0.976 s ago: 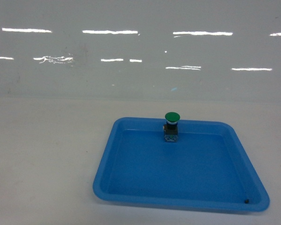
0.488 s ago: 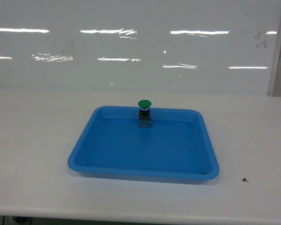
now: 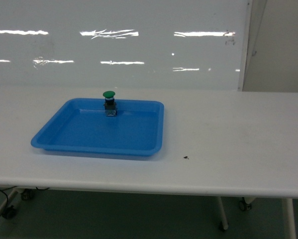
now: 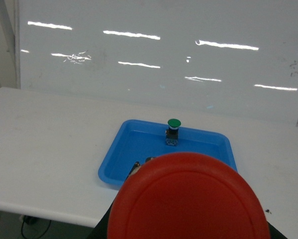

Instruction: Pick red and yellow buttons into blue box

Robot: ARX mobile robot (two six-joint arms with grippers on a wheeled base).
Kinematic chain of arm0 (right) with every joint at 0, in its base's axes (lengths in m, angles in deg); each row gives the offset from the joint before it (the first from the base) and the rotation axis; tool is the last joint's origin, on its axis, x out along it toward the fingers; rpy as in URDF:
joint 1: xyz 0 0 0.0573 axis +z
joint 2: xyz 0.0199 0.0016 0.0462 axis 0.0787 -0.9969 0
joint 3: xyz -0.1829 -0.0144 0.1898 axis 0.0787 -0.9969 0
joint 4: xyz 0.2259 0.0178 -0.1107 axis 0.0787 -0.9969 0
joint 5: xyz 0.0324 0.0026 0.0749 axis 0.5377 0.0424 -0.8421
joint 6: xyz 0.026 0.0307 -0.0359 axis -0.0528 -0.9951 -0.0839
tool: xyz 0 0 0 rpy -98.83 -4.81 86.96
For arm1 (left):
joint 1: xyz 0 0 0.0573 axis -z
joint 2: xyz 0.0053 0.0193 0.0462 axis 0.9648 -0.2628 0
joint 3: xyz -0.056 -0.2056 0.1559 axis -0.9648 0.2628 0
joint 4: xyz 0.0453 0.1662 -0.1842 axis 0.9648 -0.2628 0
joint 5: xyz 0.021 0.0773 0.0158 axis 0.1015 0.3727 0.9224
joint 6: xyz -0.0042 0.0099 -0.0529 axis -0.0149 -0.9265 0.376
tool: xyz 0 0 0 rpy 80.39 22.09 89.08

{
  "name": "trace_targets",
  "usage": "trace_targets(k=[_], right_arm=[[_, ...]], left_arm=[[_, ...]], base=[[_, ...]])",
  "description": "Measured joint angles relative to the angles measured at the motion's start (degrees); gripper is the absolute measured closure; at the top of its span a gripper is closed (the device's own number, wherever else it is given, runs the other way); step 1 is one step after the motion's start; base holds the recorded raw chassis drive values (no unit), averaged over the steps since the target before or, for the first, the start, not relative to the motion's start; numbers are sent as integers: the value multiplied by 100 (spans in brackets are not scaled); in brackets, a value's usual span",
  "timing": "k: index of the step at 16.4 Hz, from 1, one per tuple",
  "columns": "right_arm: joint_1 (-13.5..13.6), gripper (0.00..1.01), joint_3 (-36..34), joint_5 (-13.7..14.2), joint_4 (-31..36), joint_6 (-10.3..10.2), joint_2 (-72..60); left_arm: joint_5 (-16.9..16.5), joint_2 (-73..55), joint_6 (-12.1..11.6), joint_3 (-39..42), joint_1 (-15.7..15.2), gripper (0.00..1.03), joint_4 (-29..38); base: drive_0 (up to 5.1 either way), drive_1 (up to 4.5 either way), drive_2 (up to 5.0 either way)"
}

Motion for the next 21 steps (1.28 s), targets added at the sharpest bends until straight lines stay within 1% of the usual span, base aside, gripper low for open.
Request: trace_targets(k=[21], right_arm=[[0,62,0,2,-7,0,0]], left_arm=[[2,0,0,0,-2,79,-11]], base=[[0,0,0]])
